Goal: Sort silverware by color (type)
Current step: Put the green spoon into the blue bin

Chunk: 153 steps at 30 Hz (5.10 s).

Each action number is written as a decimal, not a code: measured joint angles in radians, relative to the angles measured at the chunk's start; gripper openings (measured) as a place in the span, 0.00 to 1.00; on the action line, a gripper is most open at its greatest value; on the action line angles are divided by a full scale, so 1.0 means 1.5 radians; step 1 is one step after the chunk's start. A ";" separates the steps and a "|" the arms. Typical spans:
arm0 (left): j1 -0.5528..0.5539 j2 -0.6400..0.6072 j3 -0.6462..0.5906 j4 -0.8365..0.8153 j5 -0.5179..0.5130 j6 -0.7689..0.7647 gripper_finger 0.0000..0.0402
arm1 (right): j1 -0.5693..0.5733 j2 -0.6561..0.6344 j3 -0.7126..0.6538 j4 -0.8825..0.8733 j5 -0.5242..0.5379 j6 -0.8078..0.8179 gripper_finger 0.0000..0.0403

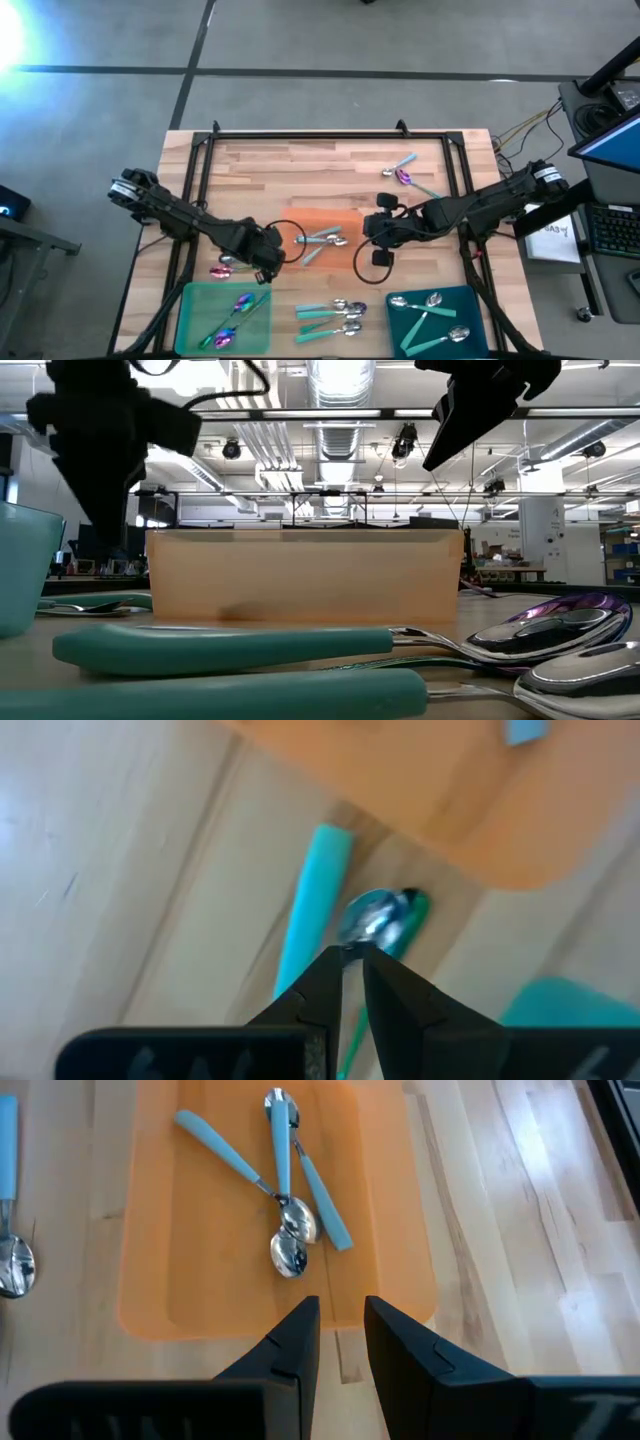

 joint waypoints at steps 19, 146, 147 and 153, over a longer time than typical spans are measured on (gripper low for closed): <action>0.012 -0.001 -0.095 0.053 0.010 -0.044 0.07 | 0.000 0.000 -0.034 0.029 0.000 0.001 0.18; 0.025 -0.147 0.005 0.432 -0.397 0.194 0.08 | -0.001 0.027 -0.029 0.358 0.000 -0.114 0.21; 0.025 -0.131 0.014 0.450 -0.403 0.210 0.08 | -0.002 0.027 -0.029 0.366 0.000 -0.116 0.23; 0.021 -0.041 0.077 0.515 -0.461 0.280 0.08 | -0.002 0.027 -0.029 0.420 0.000 -0.110 0.35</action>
